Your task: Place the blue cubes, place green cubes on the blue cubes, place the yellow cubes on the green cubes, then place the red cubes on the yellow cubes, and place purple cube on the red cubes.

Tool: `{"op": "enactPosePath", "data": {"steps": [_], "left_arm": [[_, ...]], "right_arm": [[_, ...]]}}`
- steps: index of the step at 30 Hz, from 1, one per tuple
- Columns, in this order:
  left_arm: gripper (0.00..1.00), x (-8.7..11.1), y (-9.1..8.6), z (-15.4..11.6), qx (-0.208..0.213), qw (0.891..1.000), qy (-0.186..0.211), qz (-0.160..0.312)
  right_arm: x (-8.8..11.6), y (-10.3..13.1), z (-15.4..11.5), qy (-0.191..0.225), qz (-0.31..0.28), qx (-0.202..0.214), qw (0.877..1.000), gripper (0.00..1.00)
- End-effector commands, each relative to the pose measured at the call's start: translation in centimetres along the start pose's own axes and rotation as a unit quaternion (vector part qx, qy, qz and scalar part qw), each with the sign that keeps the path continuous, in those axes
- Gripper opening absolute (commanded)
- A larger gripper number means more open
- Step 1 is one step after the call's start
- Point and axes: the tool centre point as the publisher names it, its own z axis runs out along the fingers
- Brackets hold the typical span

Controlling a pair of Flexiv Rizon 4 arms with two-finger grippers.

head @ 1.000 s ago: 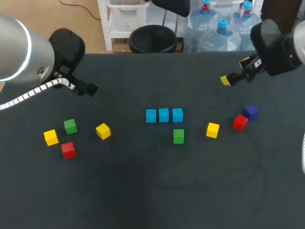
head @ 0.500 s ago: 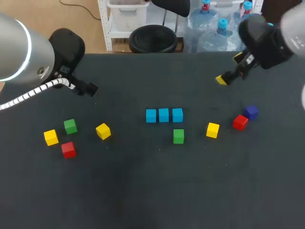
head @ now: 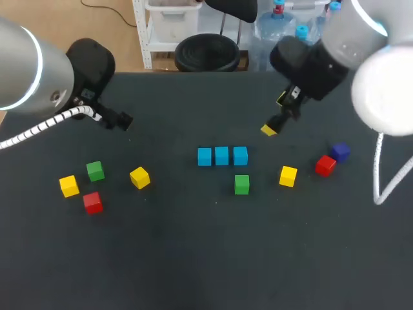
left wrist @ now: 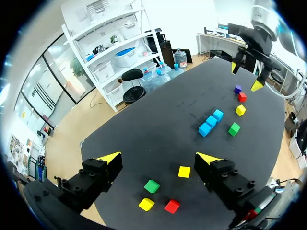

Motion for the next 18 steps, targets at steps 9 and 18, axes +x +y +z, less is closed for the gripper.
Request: {"op": "enactPosePath", "data": {"steps": [9,18], "left_arm": [[1.00,0.0,0.1,0.1,0.002,1.000,0.000,0.001],[1.00,0.0,0.1,0.1,0.002,1.000,0.000,0.001]], "right_arm": [[0.6,1.4,2.5,0.071,-0.056,-0.048,0.995,1.00],[2.3,1.9,5.7,0.131,-0.126,-0.080,0.980,1.00]]}}
